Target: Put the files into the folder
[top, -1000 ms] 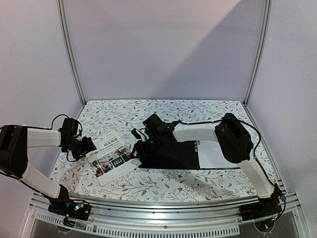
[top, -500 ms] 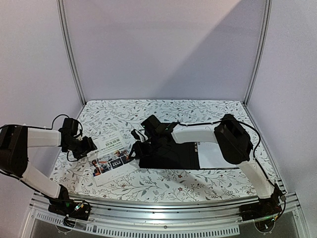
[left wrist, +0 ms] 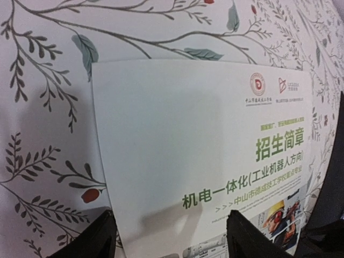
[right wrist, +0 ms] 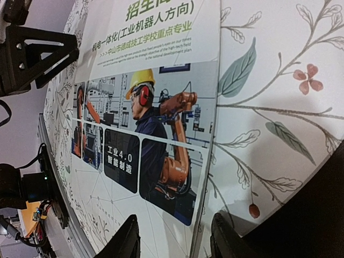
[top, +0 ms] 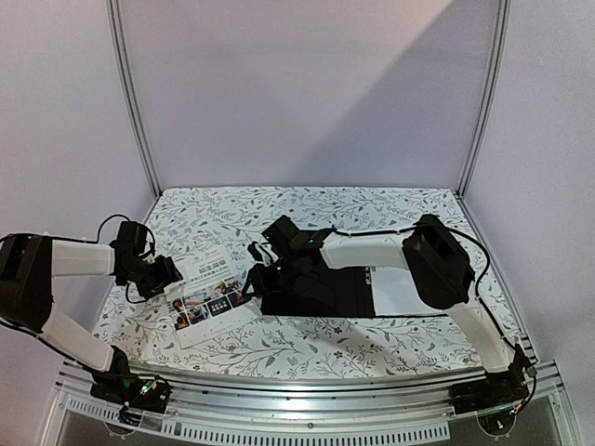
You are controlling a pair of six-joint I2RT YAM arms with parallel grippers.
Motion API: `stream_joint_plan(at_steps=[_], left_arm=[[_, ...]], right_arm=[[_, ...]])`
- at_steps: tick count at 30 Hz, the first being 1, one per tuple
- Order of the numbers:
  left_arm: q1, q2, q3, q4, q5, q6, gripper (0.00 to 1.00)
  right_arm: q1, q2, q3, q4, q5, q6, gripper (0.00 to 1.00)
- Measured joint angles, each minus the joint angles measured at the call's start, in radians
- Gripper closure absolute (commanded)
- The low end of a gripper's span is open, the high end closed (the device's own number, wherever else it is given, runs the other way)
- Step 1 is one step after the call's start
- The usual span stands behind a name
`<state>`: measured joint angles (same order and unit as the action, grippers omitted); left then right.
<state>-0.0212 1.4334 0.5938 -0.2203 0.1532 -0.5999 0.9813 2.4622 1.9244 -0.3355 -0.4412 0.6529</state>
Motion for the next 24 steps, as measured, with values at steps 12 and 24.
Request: stream_joint_plan(at_steps=[12, 24], left_arm=[[0.003, -0.019, -0.05, 0.09, 0.05, -0.035, 0.3], [0.005, -0.027, -0.064, 0.11, 0.065, -0.042, 0.31]], right_arm=[[0.008, 0.027, 0.027, 0.014, -0.079, 0.079, 0.64], [0.008, 0.04, 0.019, 0.121, -0.139, 0.175, 0.78]])
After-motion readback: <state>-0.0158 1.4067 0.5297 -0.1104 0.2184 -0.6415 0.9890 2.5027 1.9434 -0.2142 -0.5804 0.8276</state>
